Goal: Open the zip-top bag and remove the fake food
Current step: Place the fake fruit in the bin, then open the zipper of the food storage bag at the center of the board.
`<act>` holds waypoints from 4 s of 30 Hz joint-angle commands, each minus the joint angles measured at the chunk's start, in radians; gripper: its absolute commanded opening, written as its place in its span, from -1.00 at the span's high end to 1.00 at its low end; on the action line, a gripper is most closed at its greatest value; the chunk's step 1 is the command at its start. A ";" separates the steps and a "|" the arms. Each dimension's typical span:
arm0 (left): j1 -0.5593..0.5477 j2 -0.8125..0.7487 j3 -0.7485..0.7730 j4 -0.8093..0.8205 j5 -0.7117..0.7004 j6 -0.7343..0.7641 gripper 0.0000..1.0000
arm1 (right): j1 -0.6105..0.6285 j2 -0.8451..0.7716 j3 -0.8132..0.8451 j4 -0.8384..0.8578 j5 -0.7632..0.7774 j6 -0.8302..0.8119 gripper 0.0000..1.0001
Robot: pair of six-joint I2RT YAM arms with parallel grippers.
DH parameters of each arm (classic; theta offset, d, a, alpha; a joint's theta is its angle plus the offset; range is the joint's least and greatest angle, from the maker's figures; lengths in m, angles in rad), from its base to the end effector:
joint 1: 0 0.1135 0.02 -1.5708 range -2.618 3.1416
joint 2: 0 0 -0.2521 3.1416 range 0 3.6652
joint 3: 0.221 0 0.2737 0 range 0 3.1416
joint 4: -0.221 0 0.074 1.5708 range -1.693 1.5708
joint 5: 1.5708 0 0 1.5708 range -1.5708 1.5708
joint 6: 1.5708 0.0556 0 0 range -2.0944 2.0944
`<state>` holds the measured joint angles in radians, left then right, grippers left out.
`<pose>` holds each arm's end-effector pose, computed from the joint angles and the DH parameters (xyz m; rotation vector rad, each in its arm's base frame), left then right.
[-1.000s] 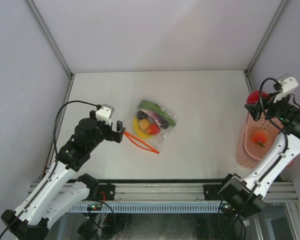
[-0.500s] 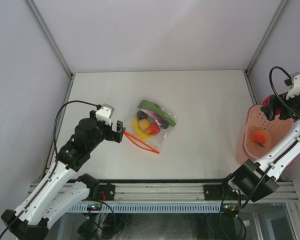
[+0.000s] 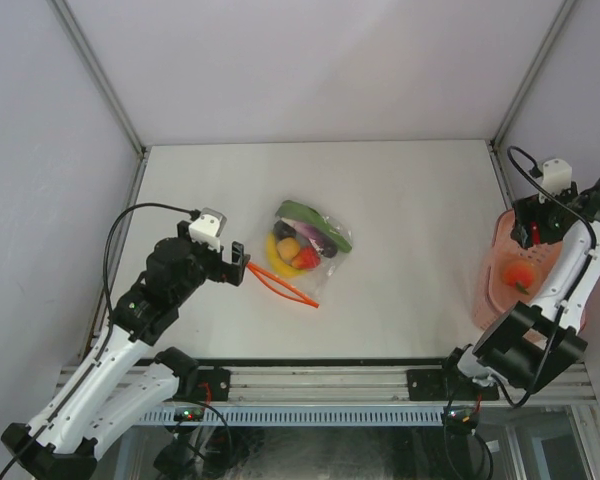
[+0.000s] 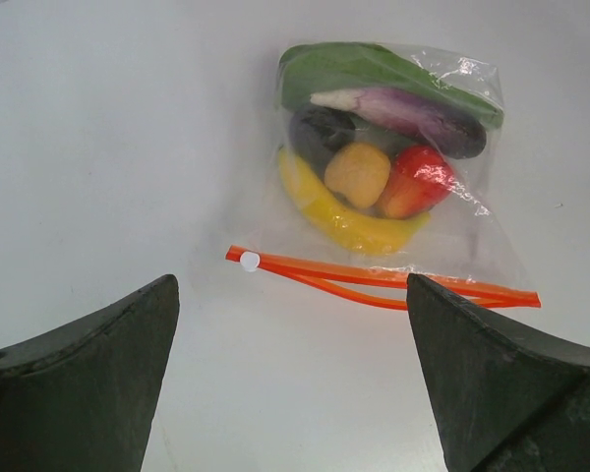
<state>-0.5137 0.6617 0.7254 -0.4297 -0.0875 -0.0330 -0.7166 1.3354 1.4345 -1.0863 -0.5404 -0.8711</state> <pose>0.1806 -0.0963 0.2990 0.4061 1.9026 -0.2790 0.2360 -0.1676 0.3432 -0.3780 2.3384 -0.0472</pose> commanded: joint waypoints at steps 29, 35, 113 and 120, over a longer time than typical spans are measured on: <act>0.009 -0.023 -0.017 0.032 0.007 0.018 -1.00 | 0.168 0.321 -0.090 0.221 0.389 0.077 -0.09; 0.009 -0.027 -0.017 0.032 0.012 0.019 -1.00 | 0.167 0.307 -0.090 0.212 0.388 0.075 -0.67; 0.021 -0.174 -0.148 0.334 0.299 -0.507 -1.00 | 0.779 -0.054 0.156 0.397 -0.291 0.510 -0.98; 0.020 -0.210 -0.421 0.762 0.345 -0.838 -1.00 | 0.860 -0.020 -0.009 0.748 -0.610 0.795 -0.98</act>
<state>-0.5003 0.4496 0.4099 0.0261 0.2062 -0.6262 0.0864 1.3087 1.5055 -0.6117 -0.9436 -0.2806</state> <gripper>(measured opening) 0.998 0.989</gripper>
